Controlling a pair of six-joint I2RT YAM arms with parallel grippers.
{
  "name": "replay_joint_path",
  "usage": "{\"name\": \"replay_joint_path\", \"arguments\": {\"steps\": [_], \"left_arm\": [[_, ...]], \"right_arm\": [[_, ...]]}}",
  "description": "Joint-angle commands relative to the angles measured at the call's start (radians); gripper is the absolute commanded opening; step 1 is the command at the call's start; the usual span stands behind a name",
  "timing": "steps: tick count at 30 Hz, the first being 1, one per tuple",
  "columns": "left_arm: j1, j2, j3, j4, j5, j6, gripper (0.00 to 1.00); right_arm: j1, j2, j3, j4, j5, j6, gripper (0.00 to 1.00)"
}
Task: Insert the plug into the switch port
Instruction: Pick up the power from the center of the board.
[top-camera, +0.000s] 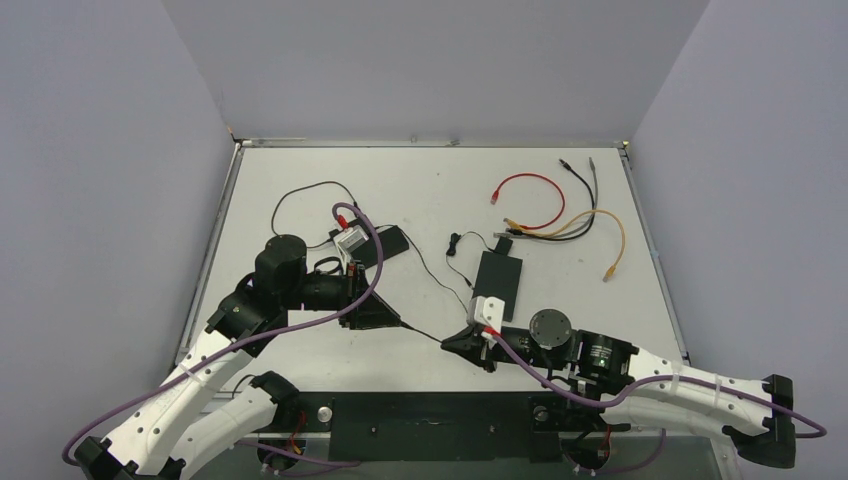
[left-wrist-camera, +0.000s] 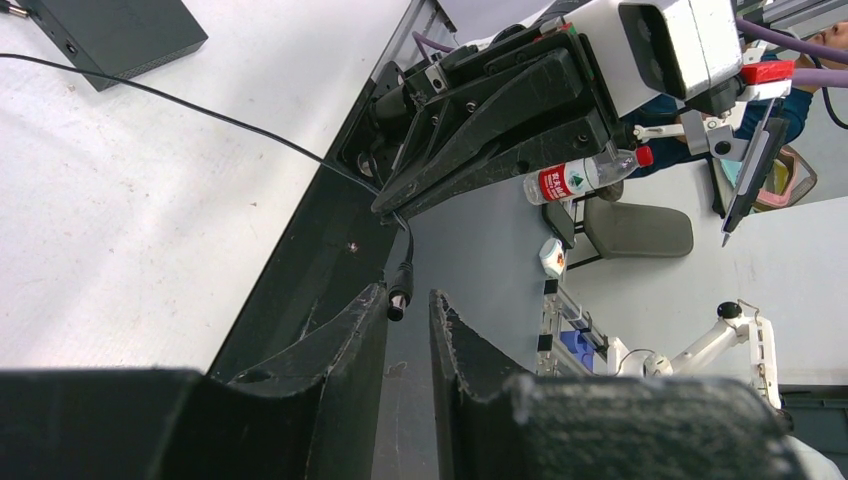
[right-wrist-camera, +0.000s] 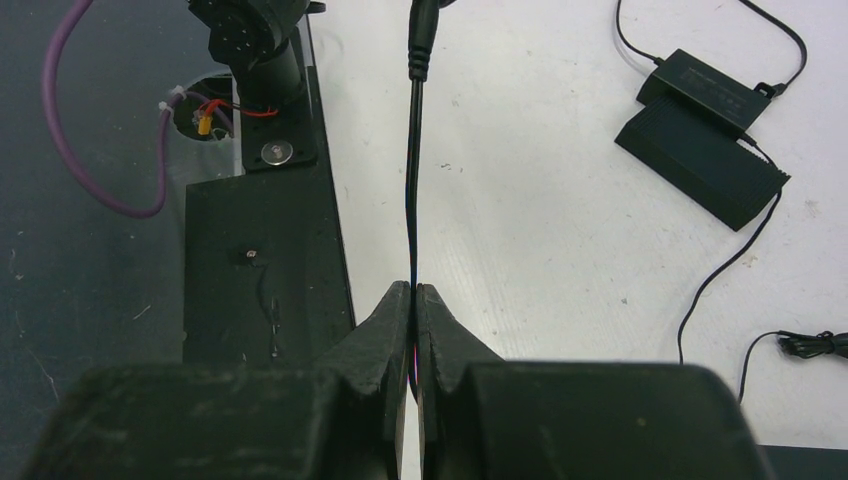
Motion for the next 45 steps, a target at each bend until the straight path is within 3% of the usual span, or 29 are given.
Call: {"name": "replay_joint_path", "arguments": {"steps": [1, 6, 11, 20, 22, 25, 29, 38, 45], "left_arm": [[0.005, -0.007, 0.027, 0.019, 0.028, 0.004, 0.19], [0.005, -0.006, 0.026, 0.019, 0.027, 0.004, 0.15], [0.005, -0.001, 0.025, 0.014, 0.020, 0.011, 0.00], [0.006, 0.000, 0.028, 0.002, 0.011, 0.021, 0.00], [0.005, -0.001, 0.027, -0.005, 0.004, 0.024, 0.00], [0.005, 0.003, 0.024, -0.009, -0.010, 0.028, 0.00], [0.005, 0.012, 0.021, -0.009, -0.020, 0.029, 0.00], [0.005, 0.038, 0.000, 0.015, -0.016, 0.018, 0.00], [0.005, 0.045, -0.009, 0.019, -0.023, 0.018, 0.00]], "right_arm": [[0.009, -0.025, 0.025, 0.049, 0.015, -0.004, 0.00], [0.009, -0.037, 0.023, 0.060, 0.016, 0.003, 0.00], [0.015, -0.031, 0.024, 0.067, 0.012, 0.007, 0.00], [0.031, -0.011, 0.043, 0.037, 0.022, -0.004, 0.00], [0.032, -0.011, 0.048, 0.031, 0.034, -0.004, 0.08], [0.033, -0.013, 0.064, 0.014, 0.061, -0.004, 0.30], [0.033, -0.009, 0.095, -0.004, 0.091, -0.045, 0.39], [0.061, 0.100, 0.180, 0.008, 0.053, -0.198, 0.41], [0.117, 0.194, 0.234, 0.038, 0.151, -0.317, 0.36]]}}
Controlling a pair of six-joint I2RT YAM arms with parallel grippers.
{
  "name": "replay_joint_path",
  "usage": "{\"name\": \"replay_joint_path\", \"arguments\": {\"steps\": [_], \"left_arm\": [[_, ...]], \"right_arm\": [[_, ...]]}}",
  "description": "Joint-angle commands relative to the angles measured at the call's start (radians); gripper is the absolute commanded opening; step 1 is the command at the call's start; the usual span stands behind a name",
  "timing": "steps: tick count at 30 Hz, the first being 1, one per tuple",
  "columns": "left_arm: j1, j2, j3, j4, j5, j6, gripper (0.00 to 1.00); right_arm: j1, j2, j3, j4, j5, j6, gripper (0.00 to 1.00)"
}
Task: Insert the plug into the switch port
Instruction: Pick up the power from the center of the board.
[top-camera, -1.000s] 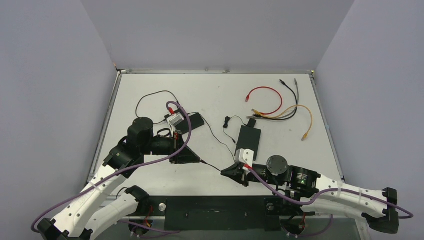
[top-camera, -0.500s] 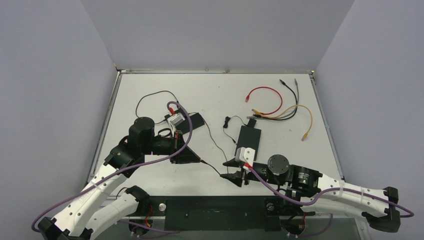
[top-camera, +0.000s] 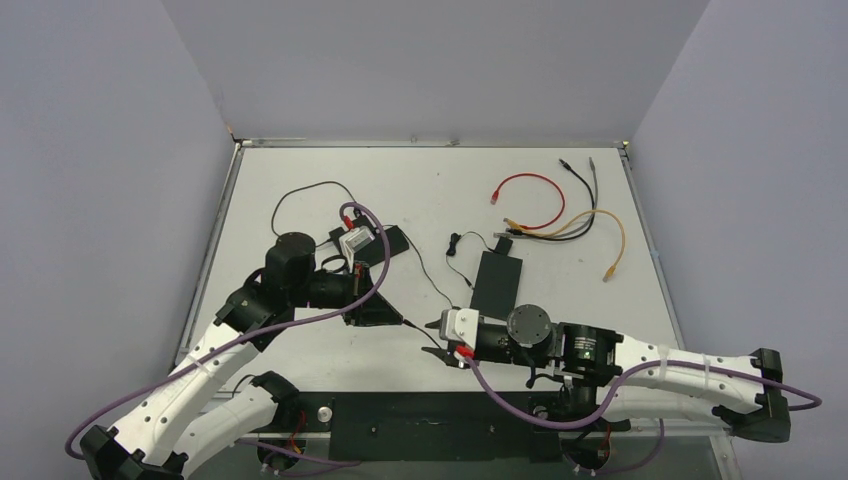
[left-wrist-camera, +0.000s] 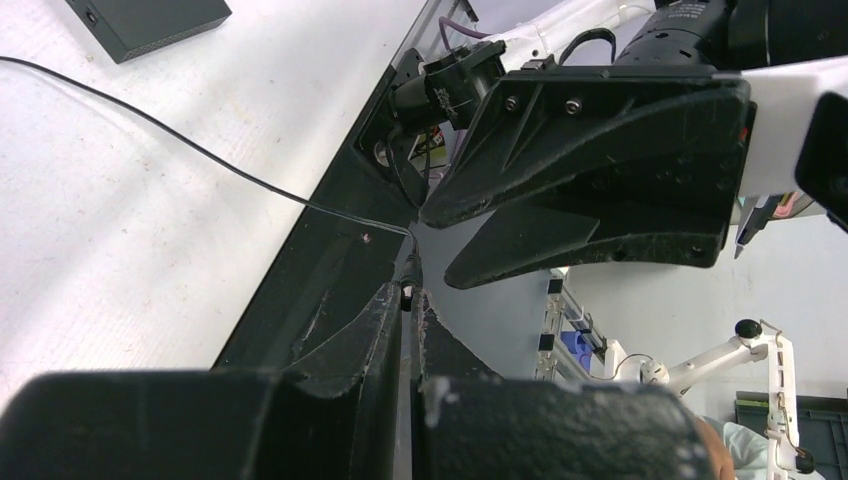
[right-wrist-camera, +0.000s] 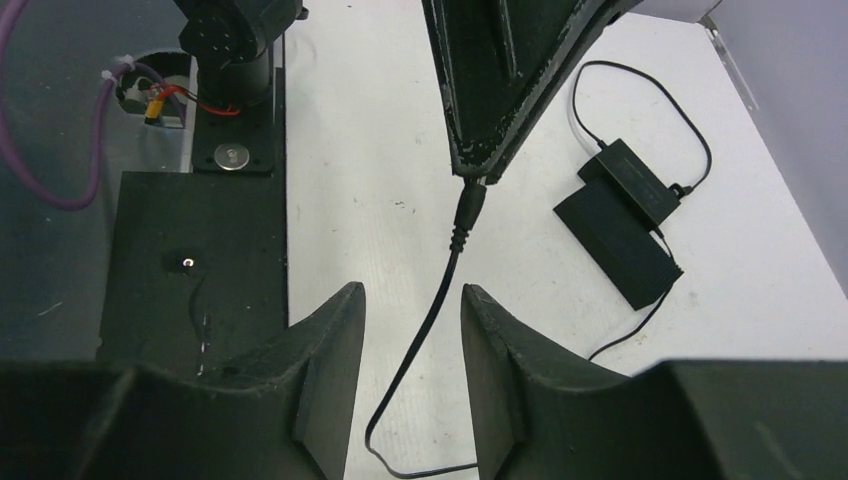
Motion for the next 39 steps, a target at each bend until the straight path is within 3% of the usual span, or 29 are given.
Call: {"name": "replay_joint_path", "arguments": {"steps": [1, 12, 39], "left_arm": [[0.005, -0.001, -0.001, 0.033, -0.008, 0.009, 0.00], [0.005, -0.006, -0.010, 0.046, -0.004, -0.002, 0.00], [0.005, -0.017, -0.012, 0.057, 0.003, -0.015, 0.00]], "right_arm": [[0.023, 0.042, 0.068, 0.075, 0.071, -0.093, 0.35], [0.048, 0.094, 0.067, 0.176, 0.171, -0.119, 0.29], [0.070, 0.166, 0.075, 0.193, 0.195, -0.119, 0.15]]}}
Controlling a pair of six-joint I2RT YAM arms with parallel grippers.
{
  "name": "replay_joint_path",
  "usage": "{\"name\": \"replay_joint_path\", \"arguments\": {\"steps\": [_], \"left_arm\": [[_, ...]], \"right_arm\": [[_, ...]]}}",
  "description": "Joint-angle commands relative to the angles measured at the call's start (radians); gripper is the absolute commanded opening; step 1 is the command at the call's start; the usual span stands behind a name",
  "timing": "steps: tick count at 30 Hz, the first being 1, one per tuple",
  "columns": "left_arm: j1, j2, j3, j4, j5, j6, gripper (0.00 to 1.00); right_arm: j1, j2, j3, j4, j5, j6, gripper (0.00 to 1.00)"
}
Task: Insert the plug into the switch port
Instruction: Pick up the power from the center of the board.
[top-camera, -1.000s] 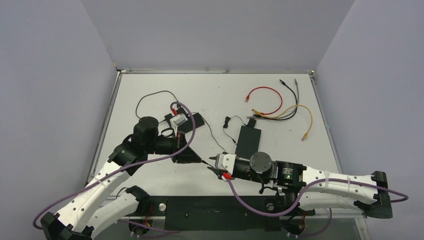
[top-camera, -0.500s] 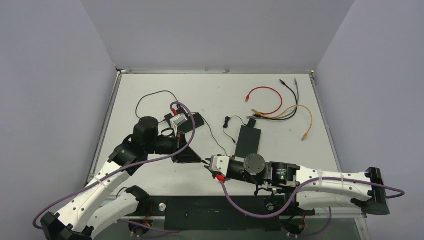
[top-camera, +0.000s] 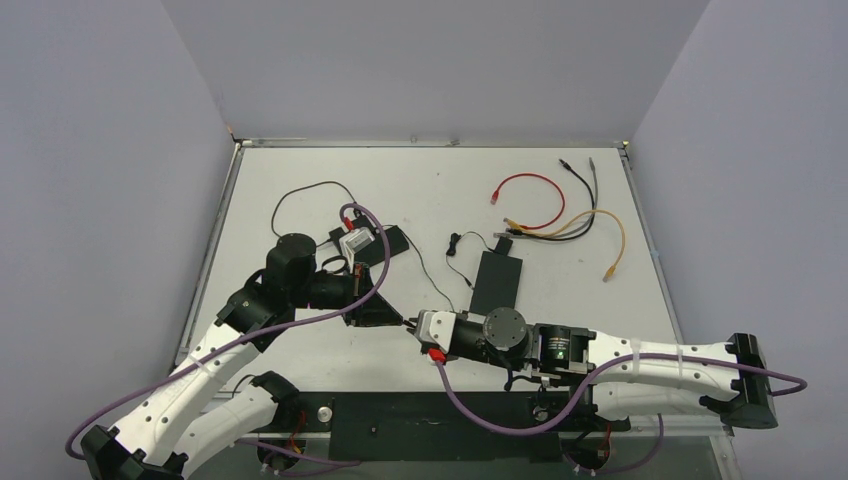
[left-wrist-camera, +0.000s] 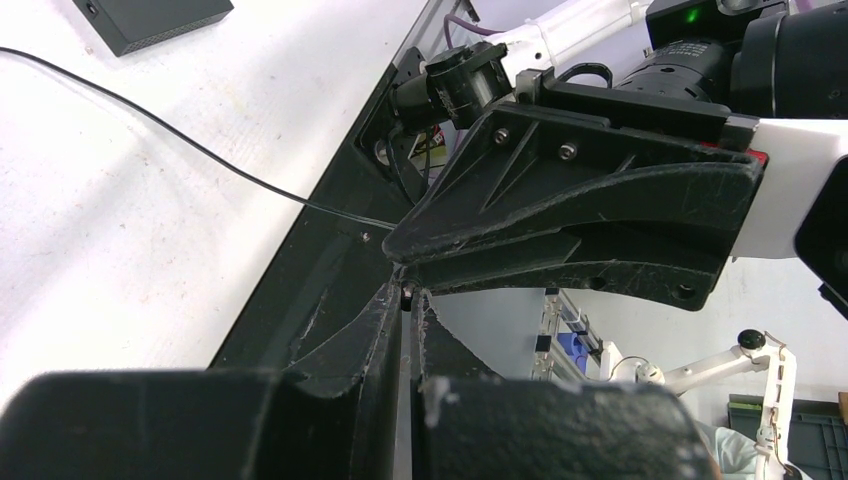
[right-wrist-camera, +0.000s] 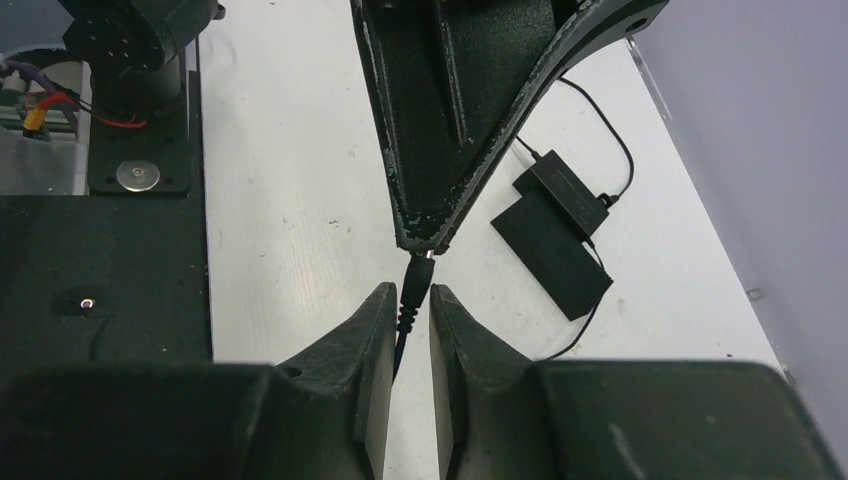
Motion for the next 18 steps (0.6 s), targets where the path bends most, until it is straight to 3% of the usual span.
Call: {"name": "replay_joint_path", "arguments": {"steps": [1, 5, 9, 13, 18], "left_arm": [[0.005, -0.017, 0.003, 0.049, 0.008, -0.003, 0.00], [0.005, -0.021, 0.000, 0.051, 0.010, -0.005, 0.00], [0.005, -0.019, -0.001, 0.050, 0.010, -0.004, 0.00], [0.005, -0.015, -0.005, 0.049, 0.011, 0.000, 0.00], [0.008, -0.033, -0.002, 0.046, 0.002, 0.003, 0.24]], "right_arm": [[0.009, 0.017, 0.044, 0.055, 0.014, -0.004, 0.15], [0.008, 0.020, 0.046, 0.059, 0.016, -0.004, 0.12], [0.009, 0.018, 0.046, 0.063, 0.018, -0.007, 0.00], [0.009, 0.016, 0.042, 0.076, 0.024, -0.001, 0.00], [0.010, 0.007, 0.042, 0.071, 0.057, 0.001, 0.00]]}}
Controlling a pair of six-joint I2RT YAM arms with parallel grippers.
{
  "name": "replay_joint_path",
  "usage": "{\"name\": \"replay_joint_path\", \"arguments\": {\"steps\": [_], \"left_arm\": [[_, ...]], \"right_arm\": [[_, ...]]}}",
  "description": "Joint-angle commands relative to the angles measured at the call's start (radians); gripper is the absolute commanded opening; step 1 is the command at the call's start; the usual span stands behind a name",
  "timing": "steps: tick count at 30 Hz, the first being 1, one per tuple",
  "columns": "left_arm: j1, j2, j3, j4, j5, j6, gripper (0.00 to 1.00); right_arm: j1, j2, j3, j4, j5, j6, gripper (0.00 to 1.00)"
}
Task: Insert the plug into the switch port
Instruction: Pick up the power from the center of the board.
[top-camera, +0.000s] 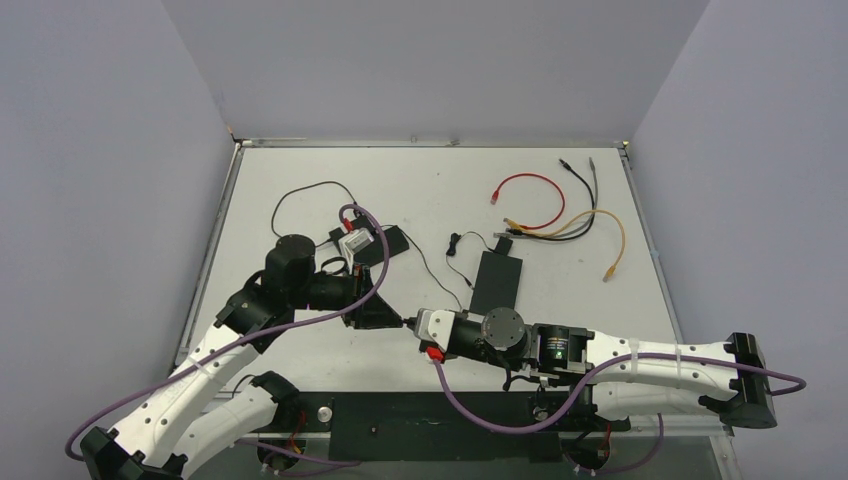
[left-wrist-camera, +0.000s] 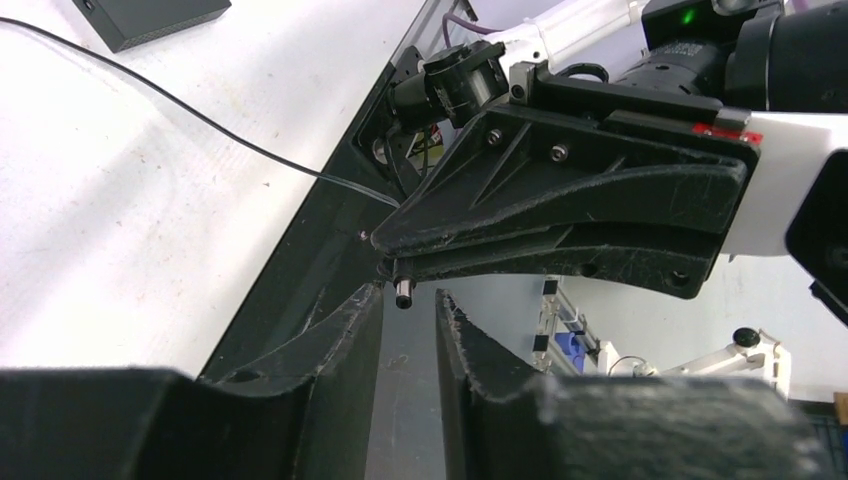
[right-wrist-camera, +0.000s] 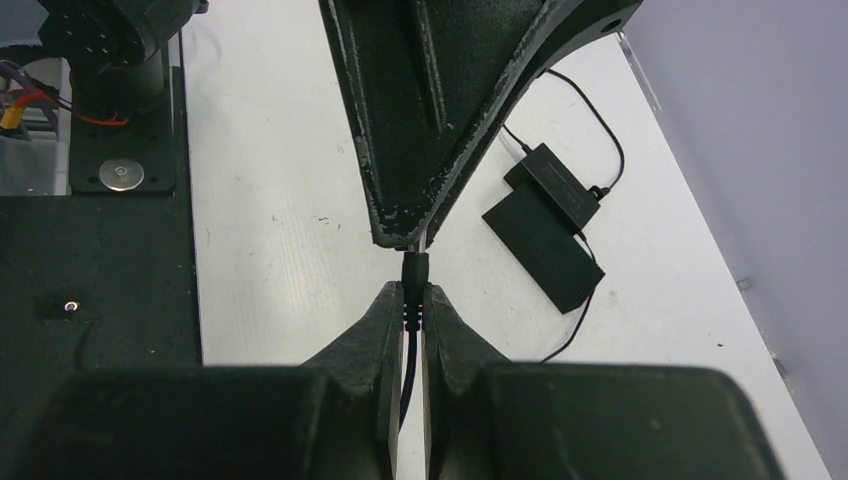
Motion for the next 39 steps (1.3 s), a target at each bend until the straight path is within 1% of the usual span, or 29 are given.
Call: {"name": "replay_joint_path", "arguments": {"steps": [1, 6, 8, 12, 16, 18, 21, 22, 27, 32, 36, 39], "left_arm": [[0.007, -0.028, 0.005, 0.045, 0.001, 0.009, 0.29], [0.013, -0.042, 0.030, 0.019, -0.009, 0.025, 0.39], [0.016, -0.044, 0.041, -0.002, -0.018, 0.040, 0.42], [0.022, -0.037, 0.054, -0.010, -0.024, 0.045, 0.46], [0.024, -0.027, 0.064, -0.006, -0.030, 0.046, 0.49], [0.023, -0.022, 0.063, -0.002, -0.035, 0.044, 0.50], [0.023, -0.013, 0.057, 0.014, -0.036, 0.040, 0.51], [0.023, -0.013, 0.052, 0.021, -0.036, 0.038, 0.51], [0.023, -0.011, 0.023, 0.049, -0.040, 0.027, 0.53], [0.022, 0.006, -0.035, 0.118, -0.053, 0.008, 0.59], [0.017, 0.028, -0.092, 0.190, -0.071, -0.011, 0.62], [0.006, 0.052, -0.134, 0.255, -0.078, -0.031, 0.64]], "right_arm": [[0.010, -0.011, 0.041, 0.065, 0.057, 0.001, 0.00], [0.010, -0.047, 0.046, 0.060, 0.153, -0.020, 0.00], [0.009, -0.053, 0.053, 0.060, 0.228, -0.040, 0.00], [0.000, -0.043, 0.079, 0.064, 0.327, -0.096, 0.00], [-0.033, -0.021, 0.123, 0.076, 0.377, -0.174, 0.00], [-0.082, -0.004, 0.154, 0.088, 0.377, -0.186, 0.00], [-0.194, 0.026, 0.203, 0.100, 0.357, -0.170, 0.00], [-0.212, 0.033, 0.212, 0.101, 0.355, -0.168, 0.00], [-0.353, 0.057, 0.245, 0.153, 0.385, -0.190, 0.00], [-0.529, 0.094, 0.262, 0.213, 0.392, -0.145, 0.00], [-0.621, 0.140, 0.259, 0.224, 0.388, -0.141, 0.00], [-0.674, 0.163, 0.250, 0.196, 0.403, -0.089, 0.00]]}}
